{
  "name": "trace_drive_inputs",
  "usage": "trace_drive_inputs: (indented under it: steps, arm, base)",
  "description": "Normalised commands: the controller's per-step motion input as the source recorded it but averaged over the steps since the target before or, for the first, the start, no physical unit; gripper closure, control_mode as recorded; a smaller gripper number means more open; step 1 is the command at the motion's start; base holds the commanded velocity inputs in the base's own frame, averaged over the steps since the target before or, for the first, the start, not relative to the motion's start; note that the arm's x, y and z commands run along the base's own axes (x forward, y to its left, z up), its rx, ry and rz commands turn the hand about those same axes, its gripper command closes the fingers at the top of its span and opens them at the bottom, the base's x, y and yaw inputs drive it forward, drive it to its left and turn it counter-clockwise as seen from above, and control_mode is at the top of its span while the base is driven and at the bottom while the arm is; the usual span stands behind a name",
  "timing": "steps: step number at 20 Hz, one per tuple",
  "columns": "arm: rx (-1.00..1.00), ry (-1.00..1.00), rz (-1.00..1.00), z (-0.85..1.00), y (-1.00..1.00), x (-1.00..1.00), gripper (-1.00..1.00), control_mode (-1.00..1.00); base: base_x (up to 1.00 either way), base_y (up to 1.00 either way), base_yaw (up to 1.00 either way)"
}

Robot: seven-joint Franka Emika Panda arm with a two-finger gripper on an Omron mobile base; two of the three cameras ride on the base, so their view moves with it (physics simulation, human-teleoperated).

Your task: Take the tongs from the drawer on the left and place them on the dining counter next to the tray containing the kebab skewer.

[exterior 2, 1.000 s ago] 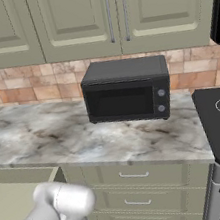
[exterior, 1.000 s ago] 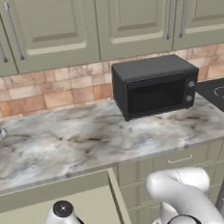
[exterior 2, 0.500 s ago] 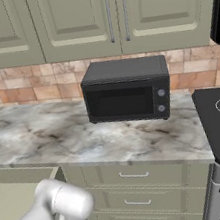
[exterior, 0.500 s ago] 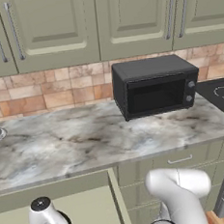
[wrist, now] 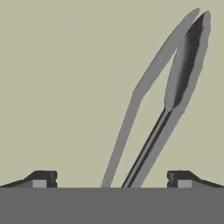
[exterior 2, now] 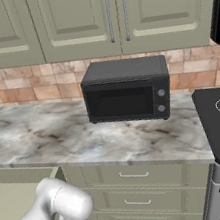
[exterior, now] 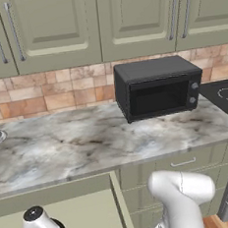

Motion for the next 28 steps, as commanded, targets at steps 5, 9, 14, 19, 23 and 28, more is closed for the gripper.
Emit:
trace_drive_inputs:
  steps: [5,9,14,19,23,28]
  arm:
    - [0.0,0.0,0.0,-0.31,0.18,0.07,-1.0,-1.0]
    - [0.0,0.0,0.0,-0.37,0.19,0.06,-1.0,-1.0]
    - [0.0,0.0,0.0,-0.41,0.15,0.02,-1.0,-1.0]
    - [0.0,-0.03,0.0,-0.24,0.0,0.0,1.0,-1.0]
    - [0.0,-0.01,0.0,0.07,0.0,-0.06,1.0,-1.0]
    - [0.02,-0.02,-0.06,0.87,-0.01,-0.4,1.0,-1.0]
  base:
    - [0.0,0.0,0.0]
    - [0.0,0.0,0.0]
    - [0.0,0.0,0.0]
    - [0.0,0.0,0.0]
    - [0.0,0.0,0.0]
    - [0.0,0.0,0.0]
